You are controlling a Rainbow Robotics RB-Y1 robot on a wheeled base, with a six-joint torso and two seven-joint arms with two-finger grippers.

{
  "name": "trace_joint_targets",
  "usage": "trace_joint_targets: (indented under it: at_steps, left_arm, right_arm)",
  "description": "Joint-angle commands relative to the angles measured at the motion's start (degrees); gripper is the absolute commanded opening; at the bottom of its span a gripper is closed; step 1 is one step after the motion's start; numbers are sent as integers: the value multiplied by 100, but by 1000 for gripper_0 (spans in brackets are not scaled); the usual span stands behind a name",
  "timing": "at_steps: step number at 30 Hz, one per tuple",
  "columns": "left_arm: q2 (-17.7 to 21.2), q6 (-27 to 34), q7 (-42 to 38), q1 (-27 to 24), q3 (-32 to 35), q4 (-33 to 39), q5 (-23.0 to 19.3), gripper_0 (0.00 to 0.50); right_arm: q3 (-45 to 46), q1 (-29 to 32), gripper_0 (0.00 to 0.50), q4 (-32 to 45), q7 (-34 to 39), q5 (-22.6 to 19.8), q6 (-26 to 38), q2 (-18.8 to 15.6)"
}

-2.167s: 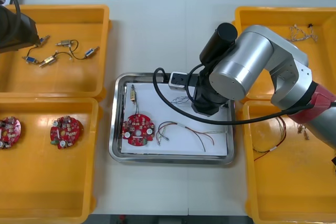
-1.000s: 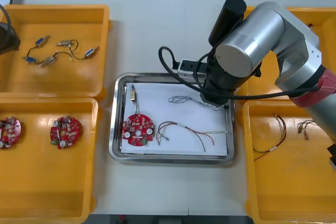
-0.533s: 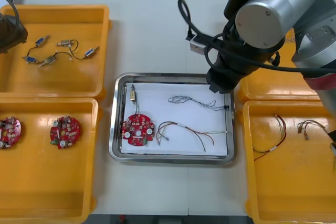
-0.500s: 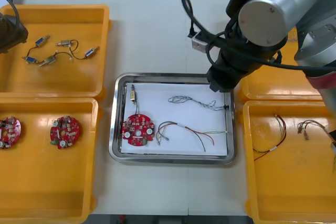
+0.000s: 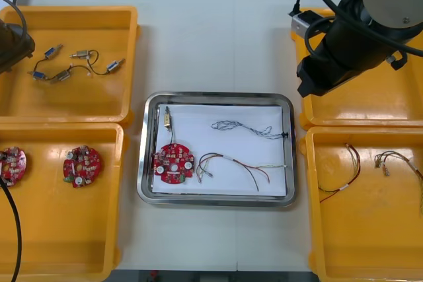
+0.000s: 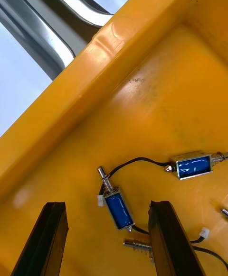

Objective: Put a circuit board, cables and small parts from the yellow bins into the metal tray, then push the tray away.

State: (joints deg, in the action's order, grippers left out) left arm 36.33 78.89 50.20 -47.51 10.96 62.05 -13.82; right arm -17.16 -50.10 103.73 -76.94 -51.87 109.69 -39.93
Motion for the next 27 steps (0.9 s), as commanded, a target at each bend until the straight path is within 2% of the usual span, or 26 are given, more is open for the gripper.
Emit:
trace_joint_targets:
  at_steps: [1,9,15,27]
  left_arm:
    - [-126,-163,-485,-435,178,-149,125,500]
    - [-223,-339,-502,-496,292,-395,161,500]
    - [-240,-603,-458,-689,407,-1054,240,500]
    - [-328,-621,-520,-716,468,-1248,284,500]
  right_arm:
    - [564,71,500,182,681,-51,31,-270]
    - [951,563,500,455,1287,-16,31,-648]
    - [1118,1029,500,789,1797,-42,31,-1052]
    - [2507,2470,500,1545,1858,-77,31,-1272]
